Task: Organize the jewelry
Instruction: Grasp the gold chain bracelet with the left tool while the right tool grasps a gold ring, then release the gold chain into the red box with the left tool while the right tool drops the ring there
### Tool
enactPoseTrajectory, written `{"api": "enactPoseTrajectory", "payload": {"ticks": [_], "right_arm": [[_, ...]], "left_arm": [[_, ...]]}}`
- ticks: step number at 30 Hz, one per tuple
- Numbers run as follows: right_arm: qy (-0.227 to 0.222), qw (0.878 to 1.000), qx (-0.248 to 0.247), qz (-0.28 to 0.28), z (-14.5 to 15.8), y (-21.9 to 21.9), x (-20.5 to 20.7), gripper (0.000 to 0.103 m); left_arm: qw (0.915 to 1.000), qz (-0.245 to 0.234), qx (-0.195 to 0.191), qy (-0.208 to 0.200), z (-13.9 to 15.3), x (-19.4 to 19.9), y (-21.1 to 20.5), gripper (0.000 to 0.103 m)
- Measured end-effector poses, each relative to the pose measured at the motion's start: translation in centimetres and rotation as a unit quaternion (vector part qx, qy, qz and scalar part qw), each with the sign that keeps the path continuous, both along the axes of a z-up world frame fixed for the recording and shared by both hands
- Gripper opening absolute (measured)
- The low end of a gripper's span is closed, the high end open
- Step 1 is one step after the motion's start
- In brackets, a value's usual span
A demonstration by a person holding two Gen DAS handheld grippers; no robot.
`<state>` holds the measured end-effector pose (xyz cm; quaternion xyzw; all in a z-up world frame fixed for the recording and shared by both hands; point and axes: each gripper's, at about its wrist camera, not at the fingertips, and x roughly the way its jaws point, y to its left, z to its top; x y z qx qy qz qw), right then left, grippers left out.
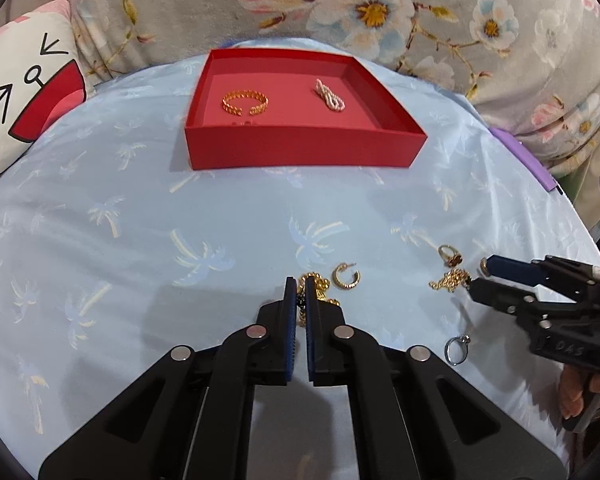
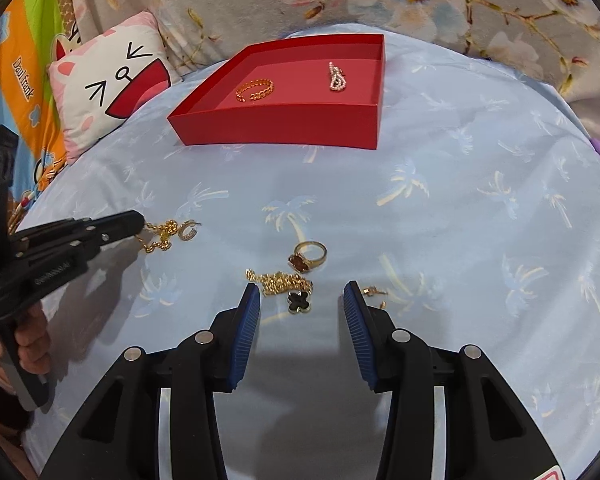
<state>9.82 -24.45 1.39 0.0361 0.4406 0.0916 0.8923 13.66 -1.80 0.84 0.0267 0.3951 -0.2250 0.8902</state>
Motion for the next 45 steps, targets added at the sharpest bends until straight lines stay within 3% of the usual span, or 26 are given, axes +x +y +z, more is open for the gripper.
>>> {"api": "enactPoseTrajectory", "payload": {"ticks": [7,11,16,23,31,39,45], "right_arm": [[-0.019,1.000,-0.017,0.007,0.6,0.5,1.6,0.040],[-0.013,1.000,-0.012,0.016,0.5,0.7,2.4,0.027],[-0.006,0.999,-0.021,0.031,0.0,1.3,2.4,0.020],[0.006,0.999,-0.017,0.028,-0.9,1.0,2.4,0.011],[-0.001,1.000,-0.002,0.025,0.1,0.8,2.0,0.011],[-0.024,0.998,0.035,0.041,5.5,0.1,2.6,0.011],[-0.004,0.998,0.041,0.050,8.9,0.0,8.0,0.011]], "left_arm": [[1.0000,0.002,-0.009,0.002,0.5,0.3,0.9,0.003],[0.9998,0.007,-0.017,0.001,0.8,0.4,1.6,0.003],[0.9991,0.017,-0.039,-0.006,1.9,0.6,2.8,0.003],[0.9991,0.026,-0.034,0.005,1.3,1.2,3.4,0.003],[0.9989,0.019,-0.042,0.005,1.6,1.0,3.3,0.003],[0.9981,-0.003,-0.045,-0.041,6.6,1.4,3.3,0.003],[0.9949,-0.026,-0.036,-0.091,11.8,4.2,1.9,0.003]]}}
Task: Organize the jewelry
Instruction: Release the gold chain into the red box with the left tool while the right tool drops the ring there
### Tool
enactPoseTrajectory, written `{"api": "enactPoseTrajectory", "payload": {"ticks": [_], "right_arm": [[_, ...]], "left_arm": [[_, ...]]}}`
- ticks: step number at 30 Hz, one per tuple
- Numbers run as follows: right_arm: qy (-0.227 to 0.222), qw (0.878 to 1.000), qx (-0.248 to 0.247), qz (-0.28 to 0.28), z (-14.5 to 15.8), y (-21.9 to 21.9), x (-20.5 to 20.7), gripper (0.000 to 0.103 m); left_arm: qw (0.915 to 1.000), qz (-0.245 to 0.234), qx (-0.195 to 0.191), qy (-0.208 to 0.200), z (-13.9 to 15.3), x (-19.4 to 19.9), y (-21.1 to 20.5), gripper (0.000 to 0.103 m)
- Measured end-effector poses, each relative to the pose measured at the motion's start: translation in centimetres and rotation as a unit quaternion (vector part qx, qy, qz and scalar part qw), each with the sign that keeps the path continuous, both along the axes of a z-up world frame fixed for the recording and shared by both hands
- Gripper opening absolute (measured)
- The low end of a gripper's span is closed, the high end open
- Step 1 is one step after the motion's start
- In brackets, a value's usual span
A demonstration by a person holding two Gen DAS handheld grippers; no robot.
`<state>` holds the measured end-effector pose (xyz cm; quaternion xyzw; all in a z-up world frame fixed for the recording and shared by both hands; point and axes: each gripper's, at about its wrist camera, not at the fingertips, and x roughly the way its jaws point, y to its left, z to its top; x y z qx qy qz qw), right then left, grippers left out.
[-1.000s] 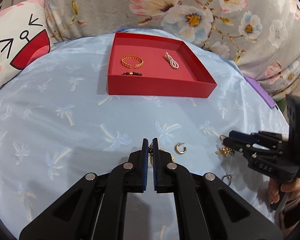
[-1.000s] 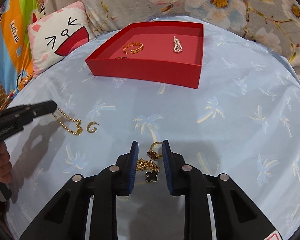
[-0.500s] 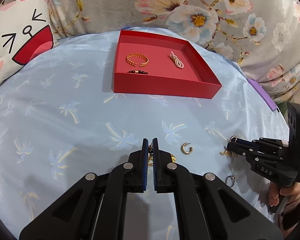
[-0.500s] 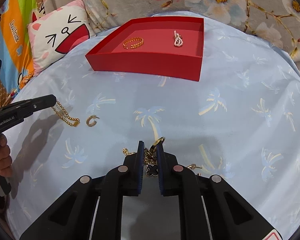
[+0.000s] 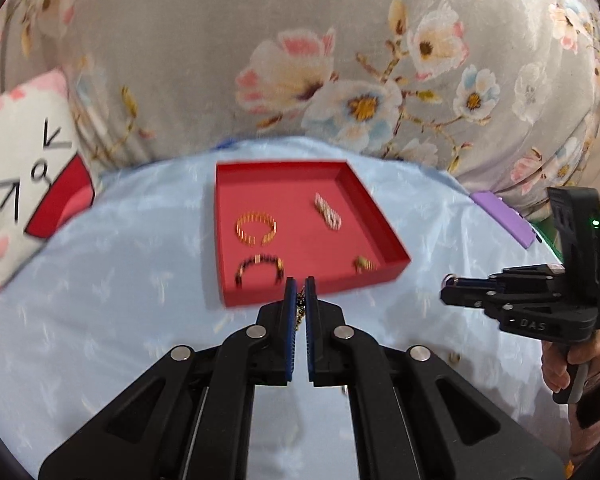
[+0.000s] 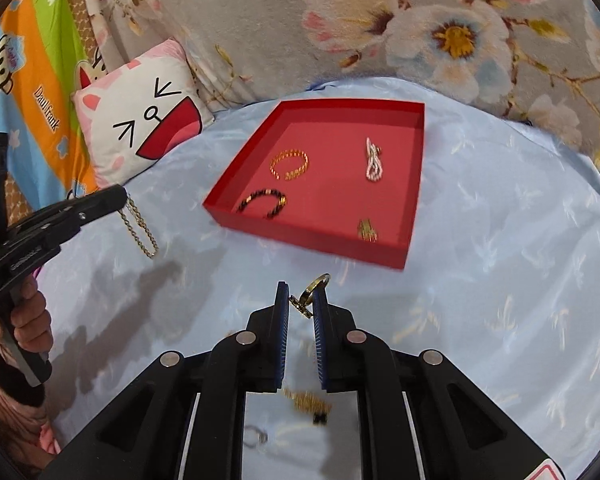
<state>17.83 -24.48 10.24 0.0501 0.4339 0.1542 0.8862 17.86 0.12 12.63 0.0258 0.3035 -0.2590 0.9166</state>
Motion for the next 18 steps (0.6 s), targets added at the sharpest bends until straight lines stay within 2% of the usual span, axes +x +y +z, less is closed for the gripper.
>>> {"api": "enactPoseTrajectory", "payload": {"ticks": [4,6,9,12,18], "right_arm": [[0.021,1.000,0.000,-0.004,0.7,0.2,5.7,0.011],[0.036,0.999,-0.002,-0.009,0.6,0.3,9.0,0.011],[0.054,0.998,-0.007,-0.023,-0.4,0.2,13.1,0.011],[0.085,0.996,-0.005,-0.035,-2.4,0.2,17.1,0.011],[0.129,0.991,0.004,-0.036,-5.2,0.9,22.2,0.011]], "left_arm": [[0.9999,-0.004,-0.008,-0.014,2.5,4.1,-1.8,0.003],[0.9997,-0.008,-0.018,-0.014,3.1,6.4,-2.7,0.003],[0.9996,0.003,-0.009,-0.027,3.4,9.8,-4.3,0.003],[0.9996,0.015,0.004,-0.022,2.7,13.9,-5.7,0.003],[0.9983,0.052,0.021,0.013,-0.5,20.9,-6.5,0.003]]}}
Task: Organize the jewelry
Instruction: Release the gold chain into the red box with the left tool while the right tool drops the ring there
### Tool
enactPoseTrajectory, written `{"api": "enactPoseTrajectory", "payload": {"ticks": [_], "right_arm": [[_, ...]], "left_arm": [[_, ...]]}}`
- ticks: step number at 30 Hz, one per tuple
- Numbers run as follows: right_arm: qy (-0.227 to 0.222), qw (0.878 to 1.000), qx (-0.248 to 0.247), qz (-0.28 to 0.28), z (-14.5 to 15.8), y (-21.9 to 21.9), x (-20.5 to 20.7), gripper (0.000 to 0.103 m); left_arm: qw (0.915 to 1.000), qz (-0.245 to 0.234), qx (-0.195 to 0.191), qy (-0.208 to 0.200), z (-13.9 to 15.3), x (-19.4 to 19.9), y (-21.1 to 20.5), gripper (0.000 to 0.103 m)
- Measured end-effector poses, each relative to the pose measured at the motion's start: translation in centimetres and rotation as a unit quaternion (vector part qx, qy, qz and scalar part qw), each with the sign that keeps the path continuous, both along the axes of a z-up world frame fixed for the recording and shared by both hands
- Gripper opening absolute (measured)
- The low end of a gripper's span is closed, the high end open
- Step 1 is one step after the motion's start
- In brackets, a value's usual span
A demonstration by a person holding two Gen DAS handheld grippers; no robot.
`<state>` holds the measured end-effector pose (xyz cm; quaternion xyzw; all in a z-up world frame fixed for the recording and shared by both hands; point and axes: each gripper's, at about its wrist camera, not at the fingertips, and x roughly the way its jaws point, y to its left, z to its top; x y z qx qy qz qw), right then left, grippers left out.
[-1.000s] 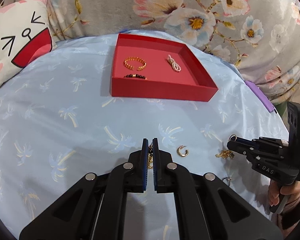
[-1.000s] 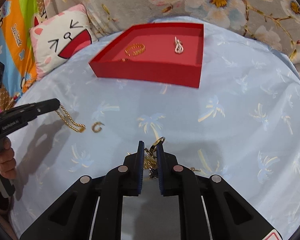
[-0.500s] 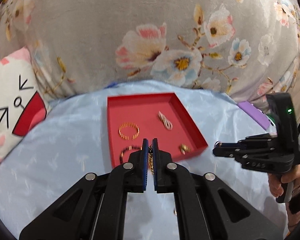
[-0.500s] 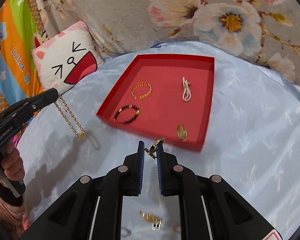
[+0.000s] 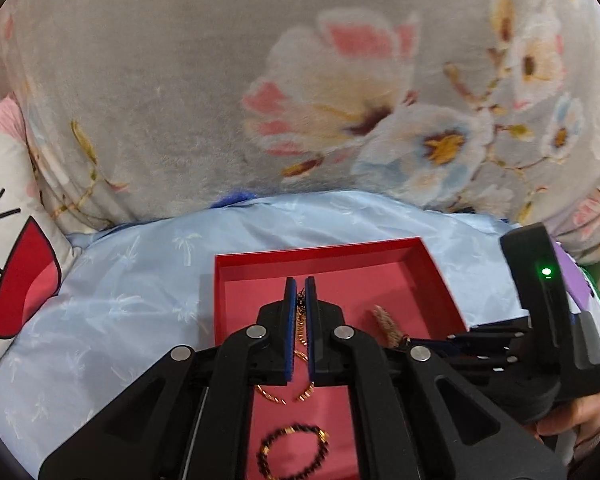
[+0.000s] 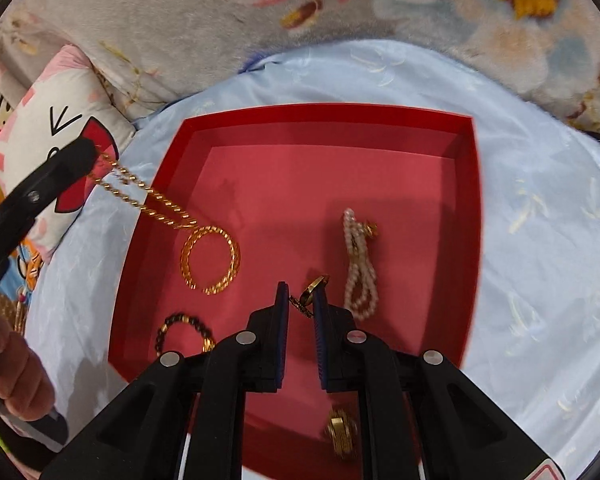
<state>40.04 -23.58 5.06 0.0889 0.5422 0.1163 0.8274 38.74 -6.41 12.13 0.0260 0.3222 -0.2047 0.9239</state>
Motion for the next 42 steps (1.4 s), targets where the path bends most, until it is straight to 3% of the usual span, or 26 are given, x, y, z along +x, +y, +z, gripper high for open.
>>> {"api": "enactPoseTrajectory", "payload": {"ticks": [7,11,14,21,28,39,42], "right_arm": [[0.037,0.999,0.000,-0.006,-2.0,1.0,3.8,0.017],[0.007,1.000,-0.007,-0.009,-0.8,1.2,3.8,0.023],[-0.034,0.999,-0.015,-0.005,1.3,1.2,2.4,0.026],[-0.116,0.993,-0.029,-0.006,5.0,-0.5,-4.9,0.031],[-0.156,0.987,-0.039,-0.013,6.2,-2.7,-14.7,0.038],[-0.158,0.984,-0.055,-0.056,3.1,-5.1,-28.2,0.041],[-0.157,0.985,-0.039,-0.059,1.8,-5.0,-30.6,0.041]], "left_arm": [[0.9988,0.034,0.013,0.034,-3.5,4.2,0.0,0.004],[0.9978,0.053,0.000,0.041,-4.1,4.7,0.9,0.004],[0.9980,0.058,0.000,0.024,-3.5,3.8,1.3,0.004],[0.9985,0.053,-0.007,-0.010,-1.2,-0.3,2.8,0.011],[0.9987,0.045,-0.003,-0.024,-0.3,-7.1,4.7,0.024],[0.9990,0.023,0.039,0.002,-5.5,-18.9,5.7,0.035],[0.9985,0.027,0.048,0.001,-7.0,-21.6,5.4,0.044]]}}
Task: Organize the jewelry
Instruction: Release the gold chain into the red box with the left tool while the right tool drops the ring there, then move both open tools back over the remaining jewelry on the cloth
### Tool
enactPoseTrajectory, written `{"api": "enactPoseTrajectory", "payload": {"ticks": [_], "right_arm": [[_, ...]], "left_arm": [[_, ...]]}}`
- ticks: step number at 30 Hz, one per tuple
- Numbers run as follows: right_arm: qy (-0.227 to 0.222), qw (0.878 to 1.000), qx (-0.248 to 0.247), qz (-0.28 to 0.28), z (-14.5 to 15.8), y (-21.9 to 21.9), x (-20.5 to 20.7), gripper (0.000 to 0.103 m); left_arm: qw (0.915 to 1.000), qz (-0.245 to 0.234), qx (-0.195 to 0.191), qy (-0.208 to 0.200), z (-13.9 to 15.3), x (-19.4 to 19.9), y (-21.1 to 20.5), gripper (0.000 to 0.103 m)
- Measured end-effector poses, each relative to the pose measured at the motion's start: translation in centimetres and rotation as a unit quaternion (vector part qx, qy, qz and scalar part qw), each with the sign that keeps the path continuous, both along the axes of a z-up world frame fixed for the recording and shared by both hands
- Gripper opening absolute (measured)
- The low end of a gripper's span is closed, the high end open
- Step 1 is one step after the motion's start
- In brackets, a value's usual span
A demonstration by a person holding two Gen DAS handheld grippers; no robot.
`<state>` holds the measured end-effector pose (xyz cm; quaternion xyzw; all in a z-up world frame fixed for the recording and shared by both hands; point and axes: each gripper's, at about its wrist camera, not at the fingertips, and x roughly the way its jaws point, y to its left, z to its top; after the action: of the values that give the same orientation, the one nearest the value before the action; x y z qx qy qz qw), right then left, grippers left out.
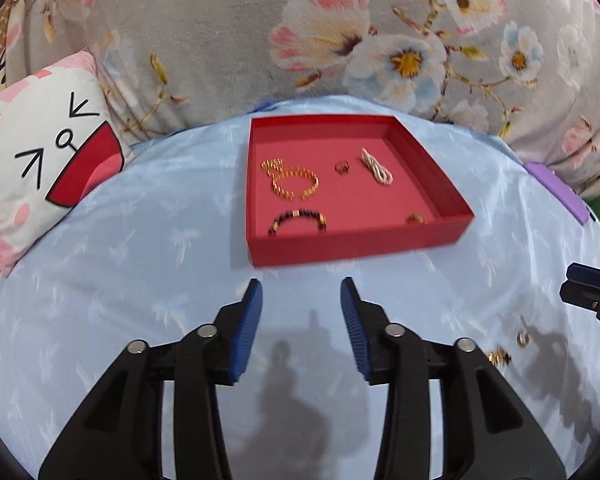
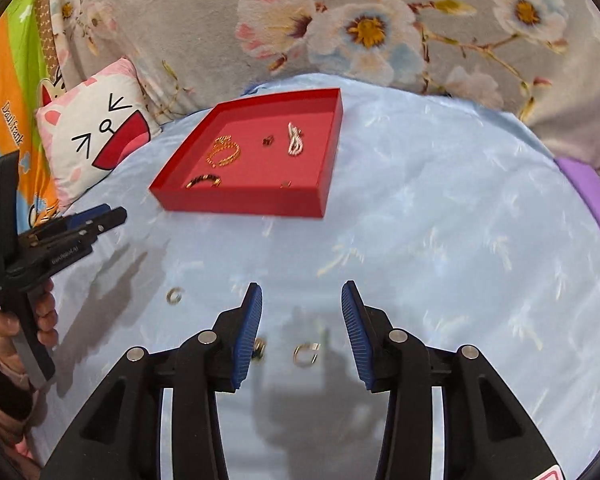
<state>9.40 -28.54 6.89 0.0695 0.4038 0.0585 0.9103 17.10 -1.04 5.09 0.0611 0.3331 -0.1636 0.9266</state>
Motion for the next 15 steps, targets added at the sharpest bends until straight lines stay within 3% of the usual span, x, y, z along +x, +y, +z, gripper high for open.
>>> {"api": "enactPoseTrajectory", "payload": {"ticks": [1,8,15], "right_arm": [[0.002,1.000,0.005,0.004,-0.4,0.2,-0.4,0.041],[0.001,0.999,-0.031,0.045,-3.0,4.0,-1.7,0.041],[0.020,0.998,-0.029,0.049,-5.2,4.6,-1.0,0.041]], "left_arm": [[1.0000,0.002,0.003,0.000,-0.5,-0.7,-0.2,0.048],[0.9997,0.013,0.013,0.018,-4.0,-4.0,-0.8,0.049],[0.9975,0.020,-0.037,0.057,-4.7,-3.4,0.8,0.049]]}}
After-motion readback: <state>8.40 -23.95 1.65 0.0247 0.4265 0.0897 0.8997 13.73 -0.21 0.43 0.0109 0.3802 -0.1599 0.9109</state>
